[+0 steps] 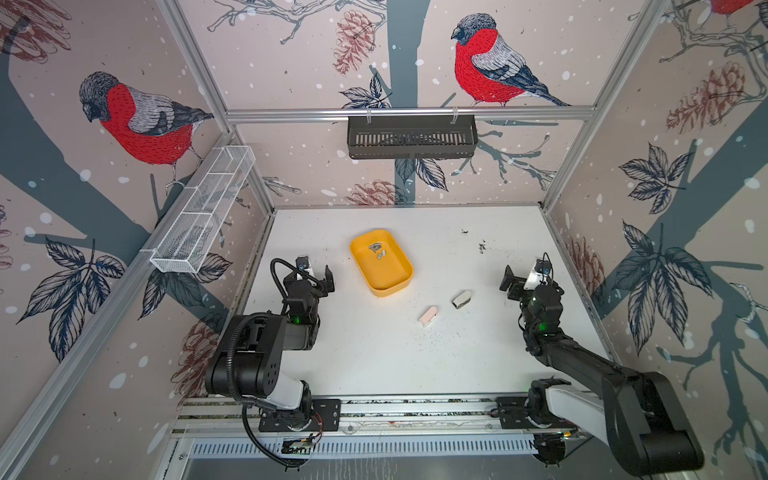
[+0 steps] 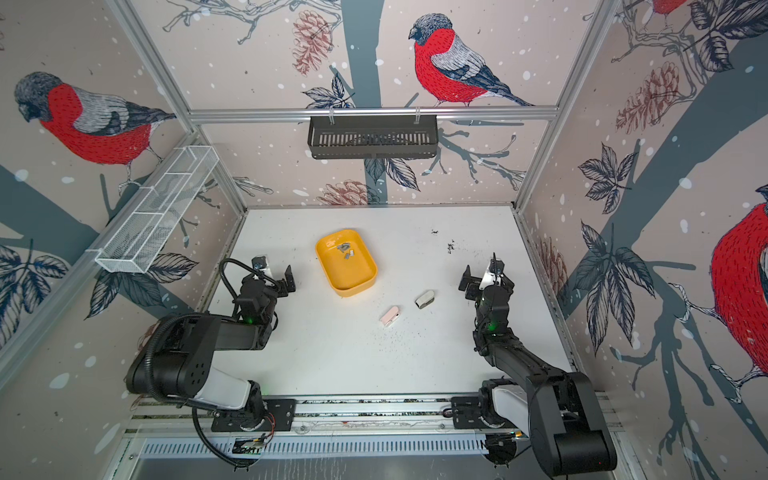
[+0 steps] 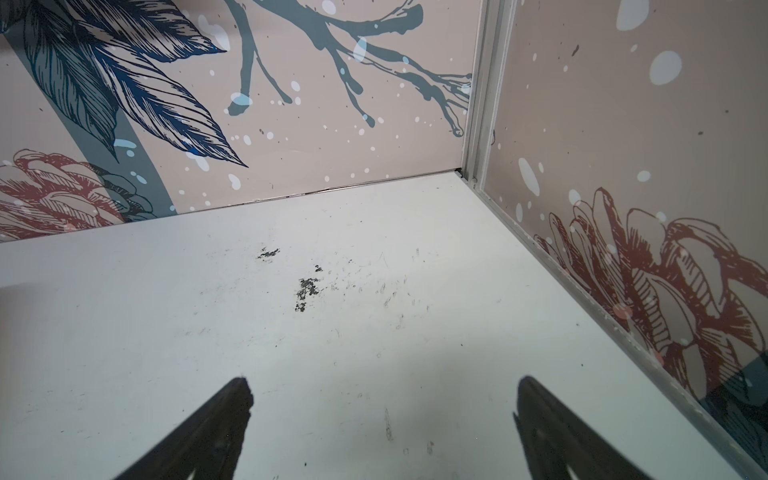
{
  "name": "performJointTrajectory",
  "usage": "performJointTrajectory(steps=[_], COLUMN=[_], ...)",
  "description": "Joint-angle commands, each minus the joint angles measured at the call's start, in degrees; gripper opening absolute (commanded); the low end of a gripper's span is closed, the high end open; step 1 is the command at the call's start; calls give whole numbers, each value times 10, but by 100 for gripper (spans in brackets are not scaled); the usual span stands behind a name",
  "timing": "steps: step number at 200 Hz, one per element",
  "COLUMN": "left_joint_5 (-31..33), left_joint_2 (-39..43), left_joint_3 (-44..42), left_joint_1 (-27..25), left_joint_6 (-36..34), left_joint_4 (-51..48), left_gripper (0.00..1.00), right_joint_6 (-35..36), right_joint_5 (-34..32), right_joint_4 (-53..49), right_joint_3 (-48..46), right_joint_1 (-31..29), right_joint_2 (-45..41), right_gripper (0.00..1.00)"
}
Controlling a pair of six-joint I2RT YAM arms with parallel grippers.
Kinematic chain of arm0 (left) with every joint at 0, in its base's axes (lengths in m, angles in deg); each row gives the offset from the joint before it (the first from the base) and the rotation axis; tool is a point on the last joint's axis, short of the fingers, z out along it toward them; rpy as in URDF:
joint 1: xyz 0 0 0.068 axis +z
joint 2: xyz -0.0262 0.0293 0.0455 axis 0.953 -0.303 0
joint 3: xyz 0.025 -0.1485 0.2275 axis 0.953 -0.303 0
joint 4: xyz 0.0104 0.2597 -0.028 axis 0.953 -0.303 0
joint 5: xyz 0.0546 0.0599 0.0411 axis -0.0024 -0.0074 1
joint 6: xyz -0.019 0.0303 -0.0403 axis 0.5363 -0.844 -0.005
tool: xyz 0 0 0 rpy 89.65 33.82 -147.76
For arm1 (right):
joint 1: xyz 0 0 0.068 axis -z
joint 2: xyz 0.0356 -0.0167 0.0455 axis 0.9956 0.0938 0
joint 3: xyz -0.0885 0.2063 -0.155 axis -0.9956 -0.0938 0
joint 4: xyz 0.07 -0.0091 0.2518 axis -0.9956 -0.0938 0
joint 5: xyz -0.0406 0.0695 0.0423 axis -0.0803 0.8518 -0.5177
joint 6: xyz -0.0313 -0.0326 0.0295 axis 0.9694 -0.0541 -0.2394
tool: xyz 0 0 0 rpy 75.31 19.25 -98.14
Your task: Load the staples into the stapler
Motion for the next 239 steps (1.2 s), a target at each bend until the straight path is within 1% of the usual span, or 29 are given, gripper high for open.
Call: performJointTrajectory(steps=[1, 51, 57, 81, 127, 133, 146, 156, 169, 181, 199, 218, 239], left_joint_5=[-6, -5, -5, -5, -6, -5, -5, -5, -5, -5, -5, -5, -6], left_joint_2=[1, 1, 1, 1, 1, 1, 1, 1, 1, 1, 1, 1, 0], left_joint_3=[3, 3, 2, 2, 2, 3, 3, 3, 2, 3, 3, 3, 2], left_joint_1=[2, 1, 2, 2, 1, 2, 1, 1, 2, 2, 1, 1, 2], left_joint_6=[0, 0, 0, 0, 0, 0, 0, 0, 0, 0, 0, 1, 0], left_joint_4=[16, 15, 15, 16, 16, 16, 15, 16, 16, 15, 16, 16, 16], left_gripper=[98, 98, 98, 98, 98, 98, 98, 98, 98, 98, 98, 98, 98], right_joint_6=[24, 56, 58, 58, 61, 64, 64, 58, 54, 53, 53, 36, 37], right_joint_5=[6, 27, 32, 64, 111, 127, 154, 170, 178, 181, 175, 121, 117], right_joint_4=[76, 148, 158, 183, 292, 284, 227, 239, 220, 229, 228, 208, 207], right_joint_3=[-2, -6, -8, -9, -27, -21, -1, 0, 6, 5, 4, 15, 16], right_joint_1=[5, 14, 16, 27, 41, 45, 54, 63, 69, 71, 69, 63, 61], right_joint_2=[19, 65, 85, 121, 208, 210, 200, 208, 205, 207, 206, 207, 206], right_gripper=[100, 100, 100, 100, 100, 100, 100, 100, 100, 100, 100, 100, 100])
